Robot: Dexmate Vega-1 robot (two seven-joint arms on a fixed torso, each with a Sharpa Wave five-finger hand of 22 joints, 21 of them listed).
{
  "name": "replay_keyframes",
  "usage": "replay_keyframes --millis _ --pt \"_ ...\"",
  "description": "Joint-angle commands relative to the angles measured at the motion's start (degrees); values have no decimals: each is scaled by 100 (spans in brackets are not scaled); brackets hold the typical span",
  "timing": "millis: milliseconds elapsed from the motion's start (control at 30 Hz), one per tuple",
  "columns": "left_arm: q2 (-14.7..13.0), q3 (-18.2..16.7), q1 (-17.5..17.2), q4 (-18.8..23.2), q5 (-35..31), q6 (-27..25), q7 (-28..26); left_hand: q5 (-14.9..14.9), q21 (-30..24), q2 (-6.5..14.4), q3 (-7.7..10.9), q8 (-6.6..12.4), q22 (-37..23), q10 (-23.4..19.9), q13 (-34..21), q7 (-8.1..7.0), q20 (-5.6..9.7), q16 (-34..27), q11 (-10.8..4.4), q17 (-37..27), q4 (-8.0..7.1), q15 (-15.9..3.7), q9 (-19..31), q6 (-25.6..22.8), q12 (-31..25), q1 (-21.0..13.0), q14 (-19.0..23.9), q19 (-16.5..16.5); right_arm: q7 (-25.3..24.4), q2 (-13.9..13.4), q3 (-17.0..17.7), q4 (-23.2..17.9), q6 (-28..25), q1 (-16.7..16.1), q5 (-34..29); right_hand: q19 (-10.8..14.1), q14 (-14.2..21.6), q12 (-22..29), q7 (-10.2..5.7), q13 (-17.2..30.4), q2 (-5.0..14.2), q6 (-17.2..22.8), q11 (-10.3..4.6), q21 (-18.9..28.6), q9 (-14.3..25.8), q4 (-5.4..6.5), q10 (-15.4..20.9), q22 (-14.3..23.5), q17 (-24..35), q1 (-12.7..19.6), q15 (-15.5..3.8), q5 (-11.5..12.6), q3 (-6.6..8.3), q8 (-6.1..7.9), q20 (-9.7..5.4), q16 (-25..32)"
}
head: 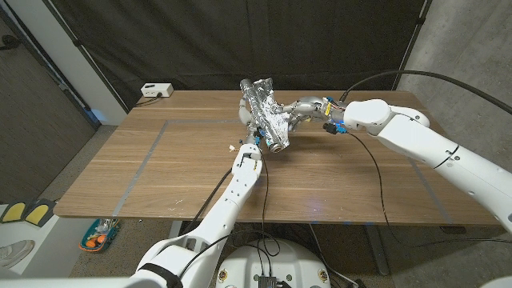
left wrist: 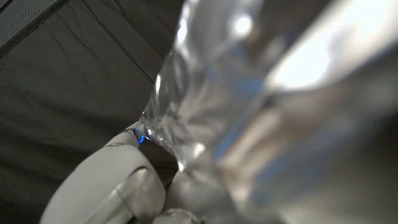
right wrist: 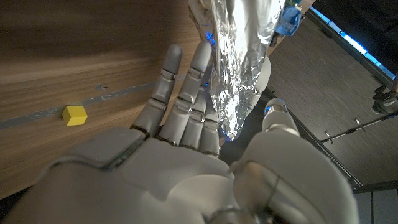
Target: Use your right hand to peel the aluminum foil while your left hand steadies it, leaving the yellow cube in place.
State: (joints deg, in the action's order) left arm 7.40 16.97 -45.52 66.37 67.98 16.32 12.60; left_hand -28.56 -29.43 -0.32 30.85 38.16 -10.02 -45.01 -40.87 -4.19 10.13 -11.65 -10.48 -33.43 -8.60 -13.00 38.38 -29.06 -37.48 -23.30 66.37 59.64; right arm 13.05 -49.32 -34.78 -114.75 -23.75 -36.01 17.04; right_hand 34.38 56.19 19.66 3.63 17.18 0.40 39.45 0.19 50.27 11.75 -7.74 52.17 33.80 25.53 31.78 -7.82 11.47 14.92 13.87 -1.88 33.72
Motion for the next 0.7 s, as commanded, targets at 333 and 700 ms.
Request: replay_keyframes --millis 333,700 --pt "-32 53 137 -171 -149 55 -29 -1 47 22 48 65 -35 -3 11 -28 39 5 -88 13 46 12 63 -19 -10 -102 -17 29 -1758 830 -542 -515 -1967 119 -718 241 276 799 -215 890 -111 788 -190 763 180 -170 1030 333 1378 1092 -488 69 -220 135 -165 1407" --pt "-30 56 140 -165 -134 6 -5 28 69 -27 56 103 -48 -20 23 -38 44 7 -89 37 131 6 95 -11 -11 -208 -11 64 -2346 1051 -919 -538 -2275 170 -1201 453 723 1582 -441 1620 -90 1616 -574 1050 293 -176 1794 37 1842 2082 -510 155 -236 302 -468 1945"
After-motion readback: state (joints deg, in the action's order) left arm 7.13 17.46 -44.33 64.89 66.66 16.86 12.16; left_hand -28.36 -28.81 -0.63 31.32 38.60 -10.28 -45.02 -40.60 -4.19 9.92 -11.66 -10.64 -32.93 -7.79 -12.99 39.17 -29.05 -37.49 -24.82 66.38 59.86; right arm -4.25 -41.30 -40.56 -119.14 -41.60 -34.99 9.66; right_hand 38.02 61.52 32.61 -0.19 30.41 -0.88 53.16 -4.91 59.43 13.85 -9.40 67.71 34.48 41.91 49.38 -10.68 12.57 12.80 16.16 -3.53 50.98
